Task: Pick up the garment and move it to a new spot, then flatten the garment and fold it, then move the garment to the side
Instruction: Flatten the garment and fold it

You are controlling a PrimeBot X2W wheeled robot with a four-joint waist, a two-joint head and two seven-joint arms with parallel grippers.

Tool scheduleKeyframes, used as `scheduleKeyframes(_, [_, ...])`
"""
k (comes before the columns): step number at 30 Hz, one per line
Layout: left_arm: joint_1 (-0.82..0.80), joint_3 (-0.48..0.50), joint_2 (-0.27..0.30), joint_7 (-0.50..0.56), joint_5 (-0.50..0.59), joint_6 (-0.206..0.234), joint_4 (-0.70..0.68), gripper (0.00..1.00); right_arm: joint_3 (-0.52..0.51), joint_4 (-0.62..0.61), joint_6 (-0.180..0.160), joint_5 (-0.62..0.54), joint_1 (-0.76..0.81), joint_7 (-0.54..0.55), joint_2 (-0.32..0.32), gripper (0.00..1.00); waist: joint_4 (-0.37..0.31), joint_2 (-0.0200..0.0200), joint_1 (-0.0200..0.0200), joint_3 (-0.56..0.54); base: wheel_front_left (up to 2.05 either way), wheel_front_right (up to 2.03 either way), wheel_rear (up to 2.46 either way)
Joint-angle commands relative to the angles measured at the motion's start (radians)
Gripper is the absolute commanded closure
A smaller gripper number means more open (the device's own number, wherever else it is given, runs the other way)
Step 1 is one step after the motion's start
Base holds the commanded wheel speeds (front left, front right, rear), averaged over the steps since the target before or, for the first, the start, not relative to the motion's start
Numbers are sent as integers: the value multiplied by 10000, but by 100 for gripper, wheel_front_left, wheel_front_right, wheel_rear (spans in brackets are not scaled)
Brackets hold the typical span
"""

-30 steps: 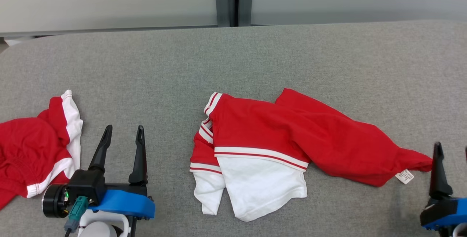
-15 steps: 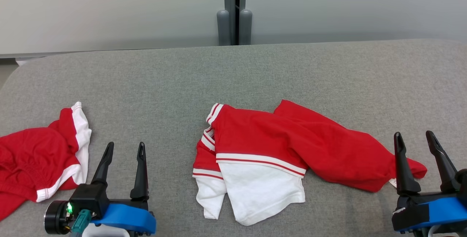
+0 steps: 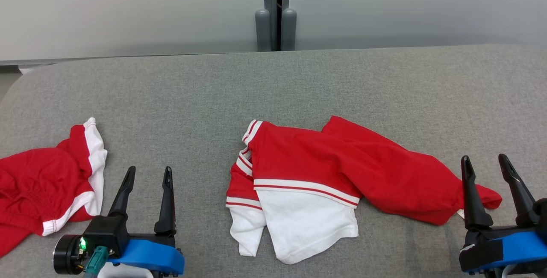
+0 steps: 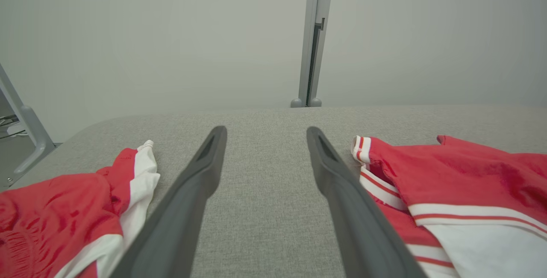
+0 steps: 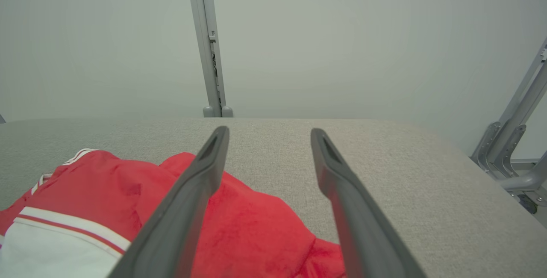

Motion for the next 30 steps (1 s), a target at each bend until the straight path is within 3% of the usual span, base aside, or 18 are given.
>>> scheduleKeyframes(1, [-119,-5,56,18,-36,53,-52,0,-1,1,1,41,27,39,28,0,-10,1,1,21,0,0,0])
scheduleKeyframes(11, [-428,-76,82,15,-7,31,-172,0,95,814,1,156,-479,277,-364,0,87,1,1,462,0,0,0])
scheduleKeyframes(21, [-1175,-210,-59,-108,92,-120,-94,0,772,3646,1,678,-2178,621,-1431,0,468,1,1,1653,0,0,0])
scheduleKeyframes(26, [-1339,-207,-130,-205,82,-182,102,0,1293,4902,1,1101,-2878,1462,-1887,0,495,1,1,1842,0,0,0])
scheduleKeyframes(28, [-1389,-203,-149,-218,78,-196,160,0,1644,5166,1,1397,-3060,1918,-2064,44,481,1,1,1859,0,0,0])
scheduleKeyframes(29, [-1408,-199,-157,-238,80,-207,189,0,1800,5193,2,1575,-3148,2033,-2128,100,470,1,1,1862,0,0,0])
scheduleKeyframes(30, [-1423,-202,-165,-252,87,-204,223,0,1917,5149,2,1667,-3255,2063,-2223,100,458,1,1,1862,0,0,0])
